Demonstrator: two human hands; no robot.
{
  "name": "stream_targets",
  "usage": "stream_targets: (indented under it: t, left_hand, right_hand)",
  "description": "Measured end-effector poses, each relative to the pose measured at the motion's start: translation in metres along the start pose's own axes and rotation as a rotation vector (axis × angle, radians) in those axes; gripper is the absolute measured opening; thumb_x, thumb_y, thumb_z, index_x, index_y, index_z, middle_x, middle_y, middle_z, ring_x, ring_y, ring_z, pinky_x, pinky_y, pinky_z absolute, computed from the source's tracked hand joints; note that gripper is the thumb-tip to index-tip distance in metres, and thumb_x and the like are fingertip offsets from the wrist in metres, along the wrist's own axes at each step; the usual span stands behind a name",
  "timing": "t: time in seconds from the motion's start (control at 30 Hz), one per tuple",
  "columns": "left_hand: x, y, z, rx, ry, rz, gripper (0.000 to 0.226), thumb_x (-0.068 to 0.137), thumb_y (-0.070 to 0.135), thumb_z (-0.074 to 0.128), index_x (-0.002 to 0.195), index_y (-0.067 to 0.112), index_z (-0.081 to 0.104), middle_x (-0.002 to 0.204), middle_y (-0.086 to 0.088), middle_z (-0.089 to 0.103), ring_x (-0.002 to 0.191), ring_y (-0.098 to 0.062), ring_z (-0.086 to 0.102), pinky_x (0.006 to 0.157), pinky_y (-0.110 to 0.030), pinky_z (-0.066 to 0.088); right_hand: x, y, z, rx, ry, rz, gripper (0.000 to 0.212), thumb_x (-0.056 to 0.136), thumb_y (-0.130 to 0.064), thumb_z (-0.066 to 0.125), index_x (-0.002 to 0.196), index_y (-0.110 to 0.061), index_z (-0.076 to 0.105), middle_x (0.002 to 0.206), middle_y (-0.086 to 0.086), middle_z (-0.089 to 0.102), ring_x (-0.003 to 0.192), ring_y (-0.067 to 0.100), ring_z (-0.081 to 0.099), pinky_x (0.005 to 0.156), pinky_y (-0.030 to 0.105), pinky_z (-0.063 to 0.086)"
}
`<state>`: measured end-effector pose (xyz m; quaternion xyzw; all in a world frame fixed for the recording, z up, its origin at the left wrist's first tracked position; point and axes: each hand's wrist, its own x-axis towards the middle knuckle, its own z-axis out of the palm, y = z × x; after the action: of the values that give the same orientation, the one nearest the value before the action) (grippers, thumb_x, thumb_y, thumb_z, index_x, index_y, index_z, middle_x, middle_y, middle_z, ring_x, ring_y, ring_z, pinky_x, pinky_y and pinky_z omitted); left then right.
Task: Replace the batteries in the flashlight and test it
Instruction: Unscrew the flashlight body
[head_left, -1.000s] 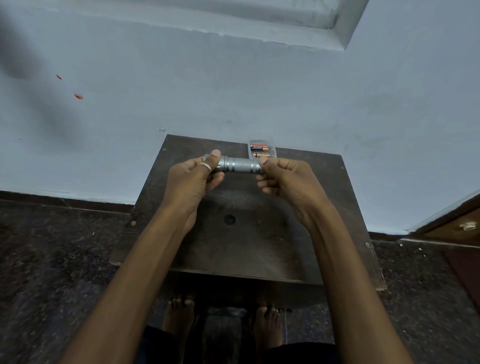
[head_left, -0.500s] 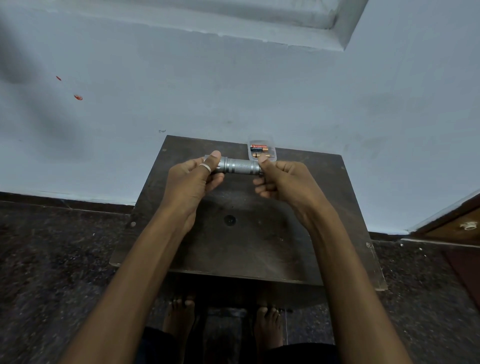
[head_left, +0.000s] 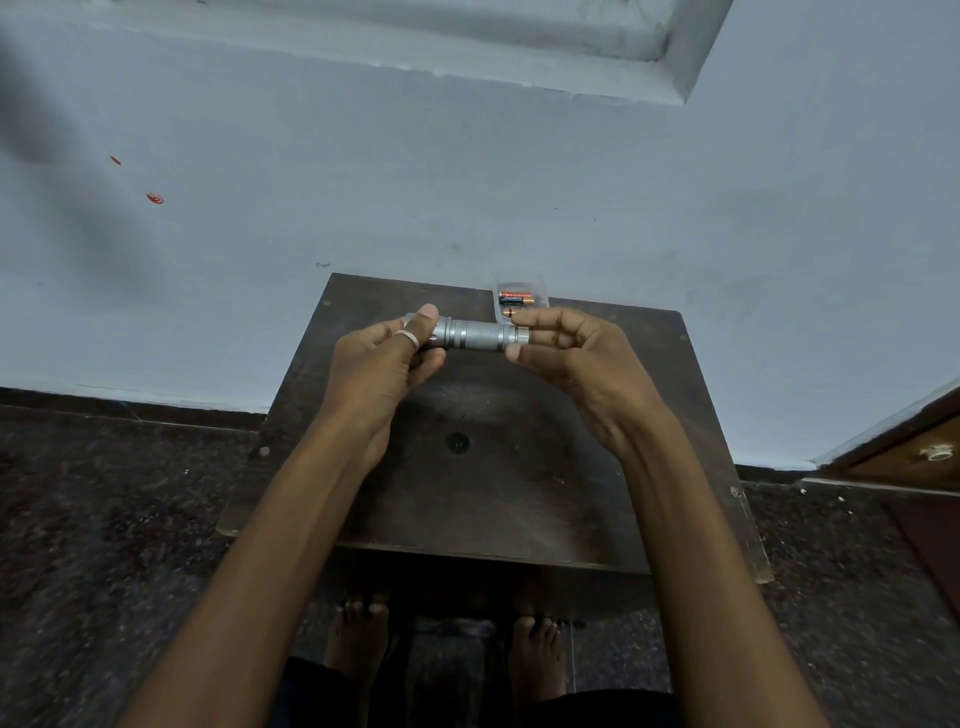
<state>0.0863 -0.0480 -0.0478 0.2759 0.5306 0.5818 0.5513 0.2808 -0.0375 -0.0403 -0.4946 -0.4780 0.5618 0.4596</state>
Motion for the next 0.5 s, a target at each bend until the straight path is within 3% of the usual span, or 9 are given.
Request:
stream_targets:
  t: [0.07, 0.17, 0.27, 0.33, 0.43, 0.5]
  left_hand:
    - [0.0004, 0.0002, -0.0001, -0.002, 0.0, -0.002, 0.017, 0.088, 0.025, 0.072, 0.092, 0.008, 0.073, 0.085, -0.002, 0.071, 0.081, -0.008, 0.066, 0.076, -0.021, 0.057]
    - [0.0003, -0.0004, 0.0002, -0.001, -0.001, -0.001, 0.018, 0.088, 0.025, 0.073, 0.092, 0.007, 0.073, 0.085, -0.002, 0.071, 0.08, -0.008, 0.066, 0.075, -0.02, 0.057]
    - [0.001, 0.0001, -0.0005, 0.003, 0.002, -0.005, 0.019, 0.088, 0.025, 0.073, 0.093, 0.007, 0.073, 0.087, -0.003, 0.071, 0.081, -0.008, 0.066, 0.075, -0.02, 0.057]
    - [0.0018, 0.0007, -0.0016, -0.004, 0.005, -0.006, 0.019, 0.088, 0.025, 0.073, 0.093, 0.007, 0.073, 0.088, -0.003, 0.07, 0.081, -0.009, 0.066, 0.074, -0.019, 0.057]
    - [0.0018, 0.0011, -0.0021, -0.01, 0.007, -0.004, 0.018, 0.089, 0.025, 0.072, 0.093, 0.007, 0.073, 0.085, -0.001, 0.069, 0.079, -0.007, 0.065, 0.074, -0.019, 0.056]
    - [0.0013, 0.0009, -0.0015, -0.011, 0.006, -0.006, 0.018, 0.089, 0.025, 0.072, 0.093, 0.007, 0.073, 0.083, 0.0, 0.07, 0.079, -0.007, 0.066, 0.075, -0.02, 0.057]
  right_hand:
    - [-0.0017, -0.0015, 0.0043, -0.004, 0.017, 0.053, 0.018, 0.091, -0.013, 0.072, 0.104, -0.001, 0.072, 0.092, 0.012, 0.074, 0.079, 0.014, 0.071, 0.071, 0.019, 0.058]
    - [0.0001, 0.0006, 0.0066, -0.128, 0.061, 0.096, 0.035, 0.098, -0.032, 0.063, 0.096, 0.002, 0.072, 0.078, 0.011, 0.071, 0.061, 0.01, 0.067, 0.057, 0.017, 0.055]
    - [0.0013, 0.001, 0.0057, -0.12, 0.048, 0.071, 0.022, 0.098, -0.021, 0.065, 0.09, -0.002, 0.072, 0.075, 0.009, 0.069, 0.063, 0.011, 0.067, 0.059, 0.017, 0.056]
    - [0.001, -0.0002, 0.0048, -0.066, 0.022, 0.039, 0.009, 0.094, -0.009, 0.068, 0.099, -0.002, 0.072, 0.081, 0.009, 0.071, 0.073, 0.013, 0.068, 0.067, 0.019, 0.058]
    - [0.0005, -0.0018, 0.0032, -0.06, 0.016, -0.01, 0.026, 0.085, 0.007, 0.071, 0.11, -0.003, 0.071, 0.094, 0.012, 0.073, 0.082, 0.015, 0.067, 0.077, 0.022, 0.058]
    - [-0.0005, -0.0038, 0.0039, -0.04, 0.027, -0.015, 0.028, 0.083, 0.01, 0.071, 0.108, -0.004, 0.07, 0.094, 0.011, 0.072, 0.079, 0.013, 0.067, 0.076, 0.021, 0.058]
